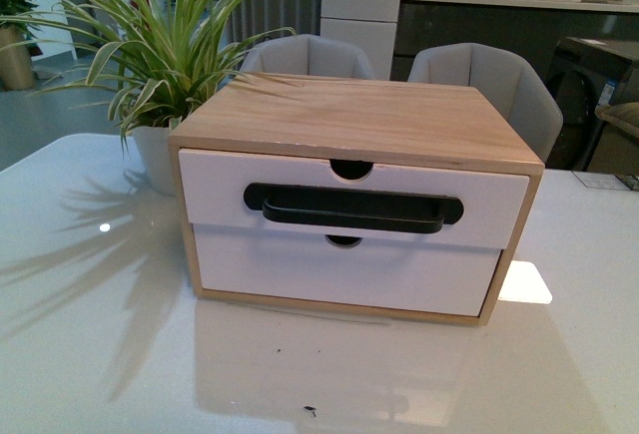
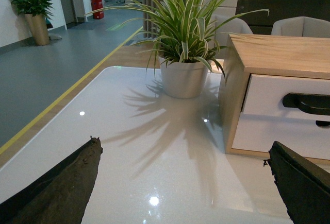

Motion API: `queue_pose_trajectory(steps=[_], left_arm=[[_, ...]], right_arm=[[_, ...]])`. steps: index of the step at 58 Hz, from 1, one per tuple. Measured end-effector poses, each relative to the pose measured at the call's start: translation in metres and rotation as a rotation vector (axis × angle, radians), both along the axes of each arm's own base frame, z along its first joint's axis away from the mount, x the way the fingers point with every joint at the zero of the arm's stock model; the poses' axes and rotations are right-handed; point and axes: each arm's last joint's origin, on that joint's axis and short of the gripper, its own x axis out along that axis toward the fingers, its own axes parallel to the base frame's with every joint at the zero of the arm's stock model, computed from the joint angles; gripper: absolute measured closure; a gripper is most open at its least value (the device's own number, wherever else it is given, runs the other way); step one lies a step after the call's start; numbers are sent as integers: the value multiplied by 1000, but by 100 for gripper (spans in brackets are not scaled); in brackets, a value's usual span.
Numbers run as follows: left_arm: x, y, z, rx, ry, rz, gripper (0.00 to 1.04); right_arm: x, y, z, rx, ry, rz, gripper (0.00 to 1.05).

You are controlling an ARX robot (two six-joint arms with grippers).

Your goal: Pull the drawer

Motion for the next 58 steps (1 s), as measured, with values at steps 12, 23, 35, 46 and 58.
queue_pose_trajectory(steps=[12, 23, 35, 46, 58], left_arm=[[0, 0, 0, 0, 0, 0, 7], [0, 0, 0, 0, 0, 0, 7], [0, 0, 0, 0, 0, 0, 7], [0, 0, 0, 0, 0, 0, 7], [0, 0, 0, 0, 0, 0, 7]], right_arm=[[0, 0, 0, 0, 0, 0, 9], [0, 0, 0, 0, 0, 0, 9], [0, 0, 0, 0, 0, 0, 9], [0, 0, 0, 0, 0, 0, 9], [0, 0, 0, 0, 0, 0, 9]])
